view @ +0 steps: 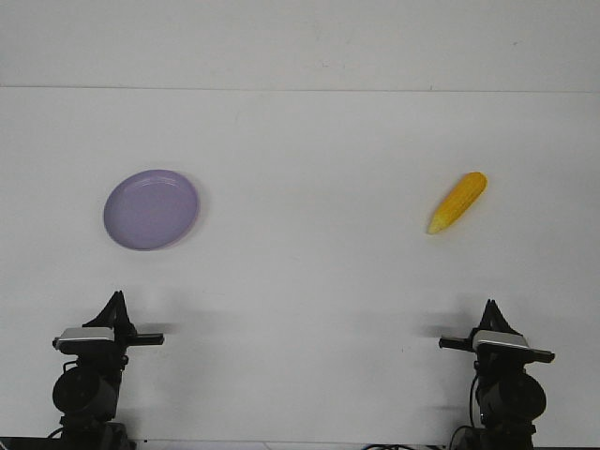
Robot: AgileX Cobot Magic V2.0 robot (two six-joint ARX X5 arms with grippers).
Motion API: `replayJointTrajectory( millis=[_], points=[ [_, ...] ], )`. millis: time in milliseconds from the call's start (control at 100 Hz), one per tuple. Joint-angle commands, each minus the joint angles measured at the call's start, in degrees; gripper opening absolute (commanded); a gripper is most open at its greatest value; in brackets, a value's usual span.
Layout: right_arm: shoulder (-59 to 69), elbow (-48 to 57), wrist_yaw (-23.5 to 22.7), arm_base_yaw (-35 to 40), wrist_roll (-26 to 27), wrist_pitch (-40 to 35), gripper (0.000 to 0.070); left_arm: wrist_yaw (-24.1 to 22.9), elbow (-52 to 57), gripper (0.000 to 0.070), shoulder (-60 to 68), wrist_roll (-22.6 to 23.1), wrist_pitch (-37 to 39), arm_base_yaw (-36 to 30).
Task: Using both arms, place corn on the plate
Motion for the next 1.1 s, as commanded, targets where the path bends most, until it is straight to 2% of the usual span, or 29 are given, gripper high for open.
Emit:
replayJointTrajectory(
  millis=[0, 700, 960, 1090],
  points=[
    [-0.07, -0.20, -0.09, -0.07, 0.57, 0.59, 0.0017, 0.11, -1.18, 0.0015, -0.07, 0.46, 0.63, 0.09],
    [-0.09, -0.20, -0.09, -0.07, 0.57, 0.59, 0.0017, 0.13, -1.07, 0.0015, -0.07, -0.09, 1.60, 0.09],
    [-0.09, -0.20, -0.09, -0.07, 0.57, 0.59, 0.0017, 1.31, -1.07, 0.0015, -0.07, -8.26, 1.51, 0.09],
    [-0.07, -0.20, -0.09, -0.07, 0.57, 0.59, 0.0017, 2.08, -1.07, 0.0009, -0.07, -14.99, 2.62, 0.09]
  ],
)
